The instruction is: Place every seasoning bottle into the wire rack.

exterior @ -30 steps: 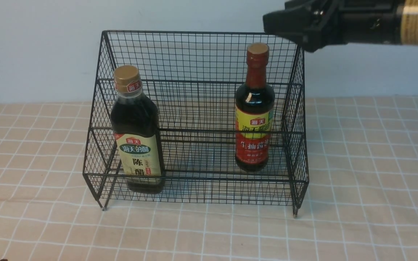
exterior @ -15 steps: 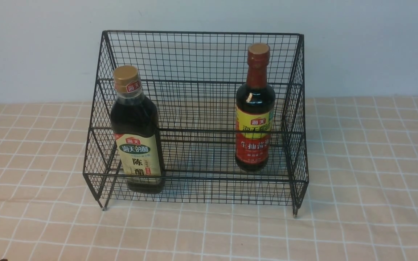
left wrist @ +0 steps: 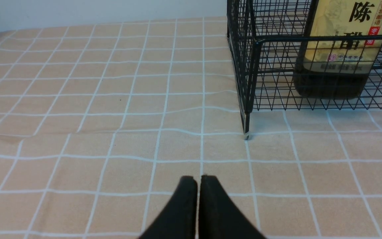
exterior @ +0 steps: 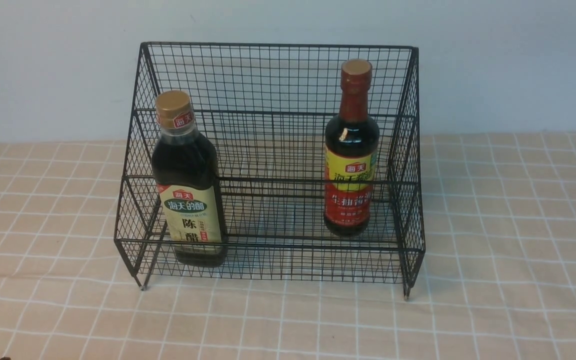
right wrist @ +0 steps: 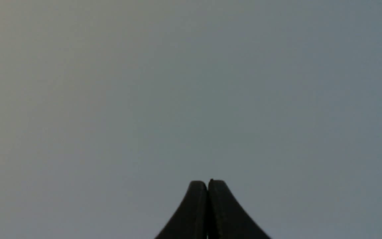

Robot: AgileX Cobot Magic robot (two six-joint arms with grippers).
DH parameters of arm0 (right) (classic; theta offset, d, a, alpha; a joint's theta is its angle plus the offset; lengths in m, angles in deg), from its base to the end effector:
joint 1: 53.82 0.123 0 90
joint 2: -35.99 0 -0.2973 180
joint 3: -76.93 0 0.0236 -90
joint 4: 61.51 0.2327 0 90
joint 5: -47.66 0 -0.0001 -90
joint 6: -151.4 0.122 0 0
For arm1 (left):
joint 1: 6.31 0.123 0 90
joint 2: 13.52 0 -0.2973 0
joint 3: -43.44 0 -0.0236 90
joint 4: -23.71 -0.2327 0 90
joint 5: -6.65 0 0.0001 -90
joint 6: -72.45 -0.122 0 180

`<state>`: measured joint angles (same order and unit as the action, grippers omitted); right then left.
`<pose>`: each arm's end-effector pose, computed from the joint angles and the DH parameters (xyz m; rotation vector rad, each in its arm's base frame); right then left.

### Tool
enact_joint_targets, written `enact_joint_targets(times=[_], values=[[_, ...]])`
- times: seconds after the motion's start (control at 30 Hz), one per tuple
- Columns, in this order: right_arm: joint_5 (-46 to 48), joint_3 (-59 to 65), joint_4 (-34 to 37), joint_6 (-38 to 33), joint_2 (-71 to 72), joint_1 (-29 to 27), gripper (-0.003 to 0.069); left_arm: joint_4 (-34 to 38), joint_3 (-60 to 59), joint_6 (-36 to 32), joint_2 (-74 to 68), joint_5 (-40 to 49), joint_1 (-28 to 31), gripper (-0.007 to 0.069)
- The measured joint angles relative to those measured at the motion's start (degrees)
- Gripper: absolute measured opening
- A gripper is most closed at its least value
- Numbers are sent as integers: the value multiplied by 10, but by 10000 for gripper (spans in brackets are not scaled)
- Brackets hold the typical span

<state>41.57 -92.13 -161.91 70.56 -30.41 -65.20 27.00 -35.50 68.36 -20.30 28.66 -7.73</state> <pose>0.2199 -0.0314 0.4938 0.0329 1.3707 -0.1139 0.0512 -0.0039 0.1618 0.0551 1.8789 -0.0248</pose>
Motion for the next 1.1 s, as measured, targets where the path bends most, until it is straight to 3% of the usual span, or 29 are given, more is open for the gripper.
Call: enact_joint_targets(times=[0.07,0.13,0.23,0.27,0.3,0.33,0.4,0.47,0.6,0.9,1.0,1.07,1.1], values=[[-25,29,0,-4,-5,0,-10,0,0,0,0,0,0,-7],[-46,56,-1,-58,-11,1,-10,0,0,0,0,0,0,-7],[-52,73,-2,-213,-20,1,-10,0,0,0,0,0,0,-7],[-51,75,-2,-321,-21,2,-10,0,0,0,0,0,0,-7],[-51,75,-2,-338,-21,1,-10,0,0,0,0,0,0,-7],[-47,75,-3,-402,-21,4,-10,0,0,0,0,0,0,-7],[-2,75,-2,-629,-21,27,-10,0,0,0,0,0,0,-7],[23,75,10,-683,-21,42,-10,0,0,0,0,0,0,-7],[64,77,82,-672,-21,56,-10,0,0,0,0,0,0,-7],[91,155,298,-447,-21,57,-10,0,0,0,0,0,0,-7],[80,186,307,-414,-21,57,-10,0,0,0,0,0,0,-7],[65,202,283,-417,-21,57,-10,0,0,0,0,0,0,-7],[51,213,231,-437,-21,57,-10,0,0,0,0,0,0,-7]])
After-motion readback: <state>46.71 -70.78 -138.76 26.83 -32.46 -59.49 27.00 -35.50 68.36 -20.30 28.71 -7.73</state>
